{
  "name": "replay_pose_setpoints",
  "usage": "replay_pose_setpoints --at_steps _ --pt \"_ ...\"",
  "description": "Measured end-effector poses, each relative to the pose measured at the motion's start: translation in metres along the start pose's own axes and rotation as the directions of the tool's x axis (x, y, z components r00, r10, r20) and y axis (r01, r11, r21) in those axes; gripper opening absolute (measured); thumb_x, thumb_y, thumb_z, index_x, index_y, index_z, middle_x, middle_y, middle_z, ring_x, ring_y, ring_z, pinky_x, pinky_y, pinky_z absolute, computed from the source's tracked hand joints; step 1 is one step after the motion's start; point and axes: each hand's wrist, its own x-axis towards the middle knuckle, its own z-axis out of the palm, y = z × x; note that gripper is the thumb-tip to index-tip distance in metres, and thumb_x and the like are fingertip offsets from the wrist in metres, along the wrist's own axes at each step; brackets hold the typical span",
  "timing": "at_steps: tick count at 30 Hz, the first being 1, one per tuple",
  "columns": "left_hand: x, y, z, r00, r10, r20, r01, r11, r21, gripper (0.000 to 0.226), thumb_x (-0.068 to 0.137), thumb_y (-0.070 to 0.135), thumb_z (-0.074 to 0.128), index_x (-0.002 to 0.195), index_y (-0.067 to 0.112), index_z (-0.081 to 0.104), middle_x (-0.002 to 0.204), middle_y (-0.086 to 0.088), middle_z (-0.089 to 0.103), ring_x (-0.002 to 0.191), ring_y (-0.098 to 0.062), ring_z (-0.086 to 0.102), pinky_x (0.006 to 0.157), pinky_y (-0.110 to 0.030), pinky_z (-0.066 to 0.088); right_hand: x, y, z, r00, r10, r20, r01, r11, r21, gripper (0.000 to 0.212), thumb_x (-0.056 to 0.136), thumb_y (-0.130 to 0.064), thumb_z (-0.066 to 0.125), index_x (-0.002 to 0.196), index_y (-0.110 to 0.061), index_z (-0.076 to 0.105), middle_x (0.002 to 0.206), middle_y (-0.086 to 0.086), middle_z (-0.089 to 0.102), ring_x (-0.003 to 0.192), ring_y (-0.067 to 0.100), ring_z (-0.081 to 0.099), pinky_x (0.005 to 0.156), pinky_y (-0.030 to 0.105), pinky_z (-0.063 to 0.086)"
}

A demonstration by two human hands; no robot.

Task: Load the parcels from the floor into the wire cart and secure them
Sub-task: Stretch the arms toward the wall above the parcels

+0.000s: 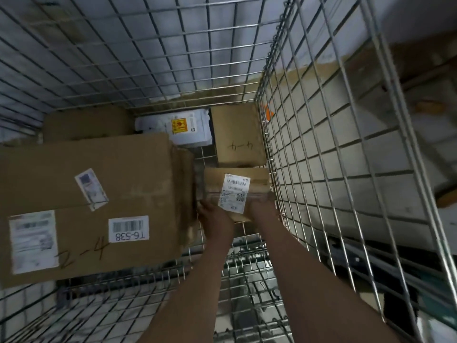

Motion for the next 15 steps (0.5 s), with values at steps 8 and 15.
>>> replay_pose_setpoints --at_steps 8,15 --pt "0.003 0.003 0.015 0.994 0.107 -0.012 -0.100 0.964 0.247 0.059 0.099 0.017 0.036 0.148 -0.012 0.023 0.152 -0.034 0.026 0.139 -0.048 0.029 0.115 -0.049 0.028 0.061 0.013 0.030 0.971 -0.239 0.003 0.239 0.970 0.046 0.059 0.080 -0.017 0.065 0.134 -0.027 0.044 0.114 -0.002 0.065 0.096 0.021 0.064 0.084 0.036 0.057" --pt "-0.005 0.004 0.019 0.945 0.326 -0.002 -0.303 0.881 0.363 0.069 0.098 0.006 0.045 0.153 -0.012 0.007 0.159 -0.033 0.008 0.148 -0.046 0.013 0.118 -0.048 0.027 0.037 0.007 0.023 0.955 -0.297 0.017 0.297 0.955 0.018 0.045 0.078 -0.015 0.060 0.122 -0.025 0.055 0.102 -0.004 0.068 0.091 0.022 0.066 0.078 0.032 0.055"
